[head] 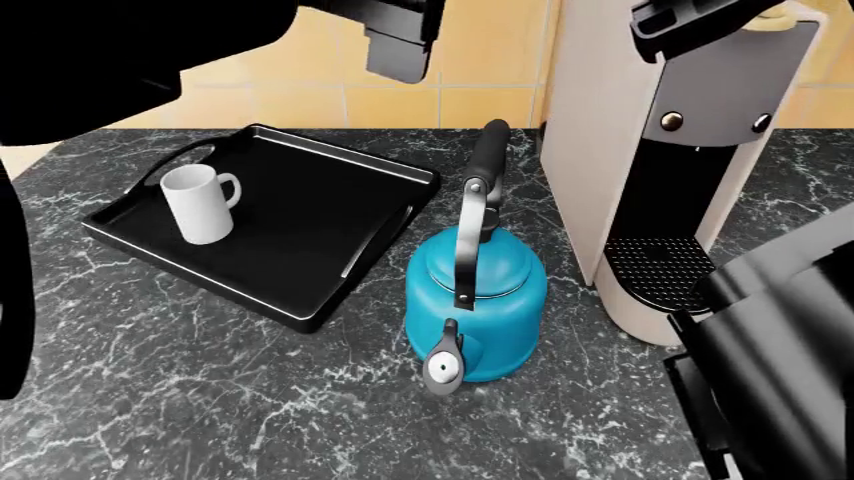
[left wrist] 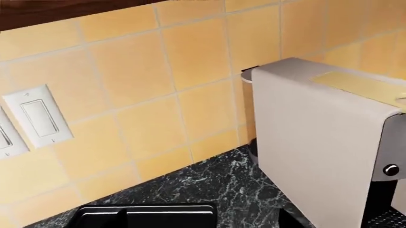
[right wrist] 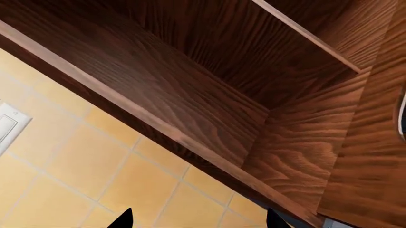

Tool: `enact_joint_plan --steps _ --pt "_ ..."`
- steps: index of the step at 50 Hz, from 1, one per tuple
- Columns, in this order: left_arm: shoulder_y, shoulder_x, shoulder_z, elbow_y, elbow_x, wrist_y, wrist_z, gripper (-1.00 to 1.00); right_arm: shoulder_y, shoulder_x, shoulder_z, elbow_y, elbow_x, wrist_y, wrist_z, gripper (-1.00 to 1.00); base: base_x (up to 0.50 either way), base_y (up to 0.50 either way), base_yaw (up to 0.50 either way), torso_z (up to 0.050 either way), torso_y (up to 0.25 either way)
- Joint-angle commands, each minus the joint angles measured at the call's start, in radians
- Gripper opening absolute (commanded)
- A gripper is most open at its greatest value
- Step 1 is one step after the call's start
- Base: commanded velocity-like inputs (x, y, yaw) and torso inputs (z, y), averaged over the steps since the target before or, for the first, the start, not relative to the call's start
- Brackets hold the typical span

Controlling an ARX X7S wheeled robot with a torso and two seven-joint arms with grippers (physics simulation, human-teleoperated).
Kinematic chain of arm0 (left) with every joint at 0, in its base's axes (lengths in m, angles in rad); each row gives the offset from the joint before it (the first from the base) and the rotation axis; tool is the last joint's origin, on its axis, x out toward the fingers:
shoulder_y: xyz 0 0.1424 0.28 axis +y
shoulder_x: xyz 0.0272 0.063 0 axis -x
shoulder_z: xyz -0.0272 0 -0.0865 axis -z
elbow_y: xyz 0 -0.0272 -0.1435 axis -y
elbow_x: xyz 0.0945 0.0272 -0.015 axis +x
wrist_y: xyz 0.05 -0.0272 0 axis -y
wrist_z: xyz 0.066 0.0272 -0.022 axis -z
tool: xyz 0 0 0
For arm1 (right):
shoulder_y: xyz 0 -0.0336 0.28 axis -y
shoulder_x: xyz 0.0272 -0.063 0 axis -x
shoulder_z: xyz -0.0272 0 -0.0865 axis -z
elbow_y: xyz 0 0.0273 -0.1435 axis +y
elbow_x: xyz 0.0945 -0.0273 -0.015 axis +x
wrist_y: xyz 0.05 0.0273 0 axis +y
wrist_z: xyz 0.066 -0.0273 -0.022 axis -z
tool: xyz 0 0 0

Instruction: Pick the kettle from the counter and place it on the tray. Then pick the mug from the cabinet and place it on the tray. Then close the cabinet doors.

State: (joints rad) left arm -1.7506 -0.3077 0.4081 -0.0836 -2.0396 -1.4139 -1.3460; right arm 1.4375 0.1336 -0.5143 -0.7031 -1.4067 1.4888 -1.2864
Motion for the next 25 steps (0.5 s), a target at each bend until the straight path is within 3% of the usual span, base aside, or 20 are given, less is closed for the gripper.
enact_joint_plan --steps 1,25 --pt "0.008 0.008 0.048 0.042 -0.117 0.061 -0.074 1.00 -0.009 -0.006 0.014 -0.002 -0.011 -0.016 -0.008 1.00 0.00 0.00 0.00 0.000 0.000" --pt "0.037 0.032 0.093 0.092 -0.136 0.142 -0.066 1.00 -0.049 -0.012 0.041 -0.019 0.005 -0.039 0.012 1.00 0.00 0.00 0.00 0.000 0.000"
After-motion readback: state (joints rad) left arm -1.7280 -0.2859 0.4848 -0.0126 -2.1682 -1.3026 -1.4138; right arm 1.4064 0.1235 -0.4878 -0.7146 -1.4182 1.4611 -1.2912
